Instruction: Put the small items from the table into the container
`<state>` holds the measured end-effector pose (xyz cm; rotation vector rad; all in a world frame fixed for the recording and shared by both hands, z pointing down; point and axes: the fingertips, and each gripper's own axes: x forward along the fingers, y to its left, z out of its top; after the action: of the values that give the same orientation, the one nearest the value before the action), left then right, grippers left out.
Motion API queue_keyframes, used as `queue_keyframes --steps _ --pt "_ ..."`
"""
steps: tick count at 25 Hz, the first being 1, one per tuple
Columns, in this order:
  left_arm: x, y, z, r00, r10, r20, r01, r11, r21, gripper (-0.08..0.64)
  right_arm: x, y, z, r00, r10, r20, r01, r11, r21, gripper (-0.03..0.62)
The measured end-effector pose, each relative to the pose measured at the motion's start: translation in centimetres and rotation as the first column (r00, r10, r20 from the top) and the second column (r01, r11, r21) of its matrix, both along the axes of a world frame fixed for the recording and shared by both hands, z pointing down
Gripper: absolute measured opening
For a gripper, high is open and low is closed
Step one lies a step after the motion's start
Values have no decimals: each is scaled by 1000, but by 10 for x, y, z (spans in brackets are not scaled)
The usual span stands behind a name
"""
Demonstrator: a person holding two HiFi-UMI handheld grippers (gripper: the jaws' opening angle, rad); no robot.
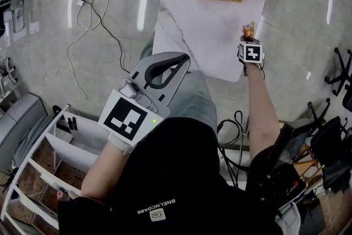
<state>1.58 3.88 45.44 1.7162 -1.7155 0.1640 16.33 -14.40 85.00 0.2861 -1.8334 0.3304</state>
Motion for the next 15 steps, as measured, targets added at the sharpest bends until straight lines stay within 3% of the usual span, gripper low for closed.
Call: queue_keyframes --steps 5,15 --pt "-6 9 -15 1000 2 14 -3 1000 12 8 -14 -1 -28 999 24 40 -25 999 23 18" --pt "-12 15 -57 998 49 47 -54 993 105 8 -45 7 -118 986 47 161 -56 997 55 18"
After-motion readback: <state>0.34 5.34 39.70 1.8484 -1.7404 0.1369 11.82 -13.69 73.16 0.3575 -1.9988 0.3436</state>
